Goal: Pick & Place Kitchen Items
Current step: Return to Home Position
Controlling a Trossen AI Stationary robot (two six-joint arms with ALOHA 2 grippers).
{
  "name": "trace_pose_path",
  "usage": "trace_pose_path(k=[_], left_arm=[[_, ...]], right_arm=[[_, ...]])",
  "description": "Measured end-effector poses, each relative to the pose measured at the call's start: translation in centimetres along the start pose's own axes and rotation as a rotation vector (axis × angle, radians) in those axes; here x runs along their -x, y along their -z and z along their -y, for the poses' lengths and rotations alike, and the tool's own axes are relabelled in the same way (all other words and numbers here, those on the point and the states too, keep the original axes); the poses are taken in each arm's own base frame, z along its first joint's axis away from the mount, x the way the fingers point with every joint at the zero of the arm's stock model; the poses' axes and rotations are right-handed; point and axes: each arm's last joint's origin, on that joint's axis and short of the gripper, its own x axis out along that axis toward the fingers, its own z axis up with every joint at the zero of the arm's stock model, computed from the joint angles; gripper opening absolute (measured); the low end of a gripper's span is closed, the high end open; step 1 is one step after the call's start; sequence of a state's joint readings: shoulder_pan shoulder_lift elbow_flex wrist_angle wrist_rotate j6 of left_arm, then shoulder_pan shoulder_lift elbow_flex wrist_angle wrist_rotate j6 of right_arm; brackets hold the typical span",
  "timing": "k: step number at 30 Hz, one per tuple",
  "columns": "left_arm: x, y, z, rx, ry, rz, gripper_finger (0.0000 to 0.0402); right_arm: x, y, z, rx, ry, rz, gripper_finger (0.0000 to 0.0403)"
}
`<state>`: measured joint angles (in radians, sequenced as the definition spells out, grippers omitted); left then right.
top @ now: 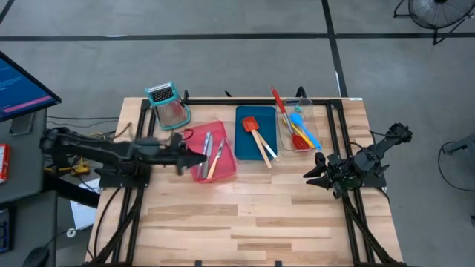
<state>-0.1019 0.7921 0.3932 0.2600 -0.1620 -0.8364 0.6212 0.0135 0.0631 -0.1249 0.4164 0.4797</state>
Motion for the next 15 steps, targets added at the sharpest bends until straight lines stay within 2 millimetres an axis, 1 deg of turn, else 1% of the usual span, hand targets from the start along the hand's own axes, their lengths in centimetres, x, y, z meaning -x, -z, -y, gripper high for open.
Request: trace_pose_path(k=[3,4,7,12,15], left_arm=[[1.7,-1.4,2.2,-0.121,0.298,0.045,0.0023],[2.3,-1.8,2.9,-0.152,0.386,0.060,0.0012],[4.2,-2.7,4.0,-0.196,0.565,0.104,0.0006],[7.6,-3.9,4.5,-0.227,0.674,0.204,0.0001],[9.2,-4.2,4.2,-0.267,0.654,0.279,0.0000]], right_arm=[[0.0,0.0,0.0,0.000,0.000,0.000,0.0123],[0.0,0.0,0.0,0.000,0.000,0.000,0.0123],[0.0,0.0,0.0,0.000,0.000,0.000,0.0123],[0.0,0.0,0.0,0.000,0.000,0.000,0.0123],[0.0,0.0,0.0,0.000,0.000,0.000,0.0123]])
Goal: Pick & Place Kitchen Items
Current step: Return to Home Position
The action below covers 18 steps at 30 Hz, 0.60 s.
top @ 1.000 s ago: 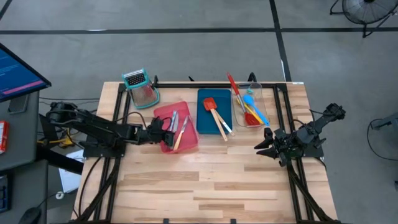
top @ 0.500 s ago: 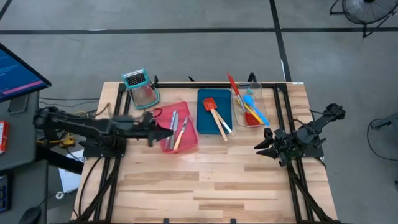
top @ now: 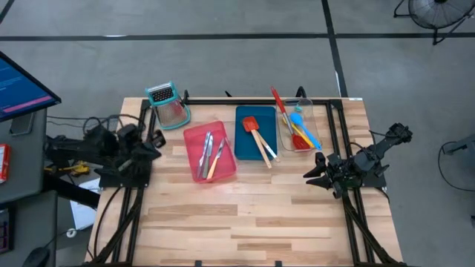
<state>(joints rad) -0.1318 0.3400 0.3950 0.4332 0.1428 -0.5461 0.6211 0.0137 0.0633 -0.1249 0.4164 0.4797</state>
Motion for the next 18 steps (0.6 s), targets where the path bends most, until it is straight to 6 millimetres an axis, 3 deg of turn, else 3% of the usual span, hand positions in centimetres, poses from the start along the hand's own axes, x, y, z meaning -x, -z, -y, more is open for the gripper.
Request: trace_pose_path(k=[9,18], left_arm=[[1.7,0.9,-0.8,-0.124,-0.237,-0.091,0.0000],[3.1,0.2,0.5,-0.180,-0.011,-0.103,0.0000]], right_arm=[[0.0,0.0,0.0,0.000,0.000,0.000,0.0123],[0.0,0.0,0.0,0.000,0.000,0.000,0.0123]])
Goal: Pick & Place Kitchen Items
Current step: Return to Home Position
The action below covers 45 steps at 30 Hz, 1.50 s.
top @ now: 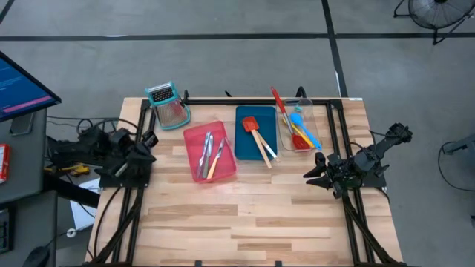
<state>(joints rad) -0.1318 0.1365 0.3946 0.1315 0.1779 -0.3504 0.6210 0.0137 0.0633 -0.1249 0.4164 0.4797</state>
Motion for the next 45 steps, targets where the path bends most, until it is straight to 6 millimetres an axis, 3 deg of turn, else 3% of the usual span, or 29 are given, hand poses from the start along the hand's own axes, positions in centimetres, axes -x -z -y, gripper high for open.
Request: trace_pose_path(k=[13,29,38,45], left_arm=[[1.7,1.1,-0.4,-0.074,-0.143,-0.065,0.0000],[1.8,7.8,-2.8,-0.016,-0.151,-0.223,0.0000],[2.0,11.2,-3.9,0.005,-0.148,-0.207,0.0000],[1.9,11.3,-4.1,-0.022,-0.176,-0.207,0.0001]], right_arm=[[0.0,0.0,0.0,0.000,0.000,0.000,0.0123],[0.0,0.0,0.0,0.000,0.000,0.000,0.0123],[0.0,0.0,0.0,0.000,0.000,0.000,0.0123],[0.0,0.0,0.0,0.000,0.000,0.000,0.0123]])
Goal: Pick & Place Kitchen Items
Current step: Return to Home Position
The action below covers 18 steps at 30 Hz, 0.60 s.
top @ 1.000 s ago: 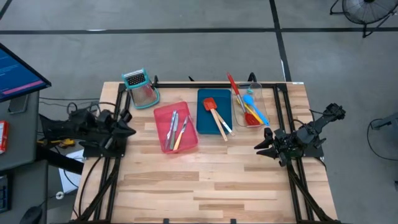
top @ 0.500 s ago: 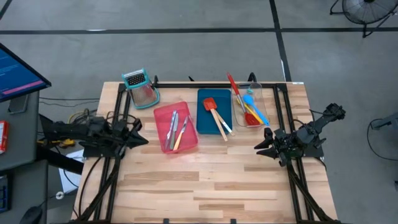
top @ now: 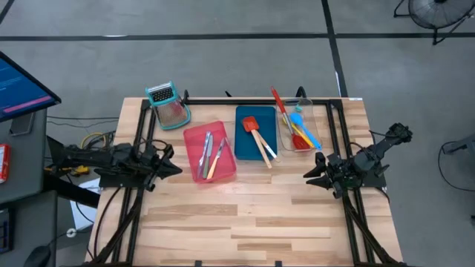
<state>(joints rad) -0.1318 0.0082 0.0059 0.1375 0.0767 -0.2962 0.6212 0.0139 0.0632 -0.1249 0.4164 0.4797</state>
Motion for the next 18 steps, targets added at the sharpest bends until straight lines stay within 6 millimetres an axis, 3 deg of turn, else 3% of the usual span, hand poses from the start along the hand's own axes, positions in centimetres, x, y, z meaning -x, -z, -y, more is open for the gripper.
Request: trace_pose_path(k=[18], left_arm=[[0.00,-0.08,-0.21,0.000,-0.073,0.024,0.0004]], right_arm=[[0.00,0.00,0.00,0.000,0.000,0.000,0.0123]])
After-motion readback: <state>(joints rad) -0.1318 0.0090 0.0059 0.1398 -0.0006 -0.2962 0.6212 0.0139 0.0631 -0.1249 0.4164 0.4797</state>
